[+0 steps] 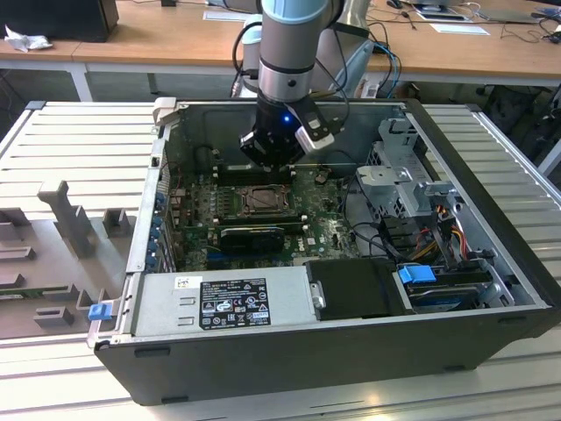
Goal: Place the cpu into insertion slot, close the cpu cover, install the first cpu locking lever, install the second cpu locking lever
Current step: 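Install the second cpu locking lever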
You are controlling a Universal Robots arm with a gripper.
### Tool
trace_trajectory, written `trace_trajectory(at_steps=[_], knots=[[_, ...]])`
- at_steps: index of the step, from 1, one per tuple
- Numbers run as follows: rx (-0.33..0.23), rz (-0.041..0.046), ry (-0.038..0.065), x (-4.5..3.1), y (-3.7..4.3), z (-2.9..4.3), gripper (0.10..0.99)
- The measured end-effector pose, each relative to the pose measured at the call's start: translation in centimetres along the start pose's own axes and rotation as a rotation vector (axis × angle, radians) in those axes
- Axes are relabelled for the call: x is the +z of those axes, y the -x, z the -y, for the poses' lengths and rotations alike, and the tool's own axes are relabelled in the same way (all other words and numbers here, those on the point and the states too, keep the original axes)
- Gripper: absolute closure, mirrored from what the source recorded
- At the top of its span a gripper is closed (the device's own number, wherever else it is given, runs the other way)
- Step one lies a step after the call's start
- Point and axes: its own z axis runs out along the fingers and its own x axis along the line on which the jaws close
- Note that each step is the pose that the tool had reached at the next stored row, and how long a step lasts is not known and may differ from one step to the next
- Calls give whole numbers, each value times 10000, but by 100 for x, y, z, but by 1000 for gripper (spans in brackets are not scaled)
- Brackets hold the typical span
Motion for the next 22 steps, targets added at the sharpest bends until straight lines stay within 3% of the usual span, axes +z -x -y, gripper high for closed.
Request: trace_trajectory(at_steps=[2, 22], knots=[[-1, 1, 0, -34, 0, -1, 980], [-1, 0, 0, -38, -9, 105, 980]])
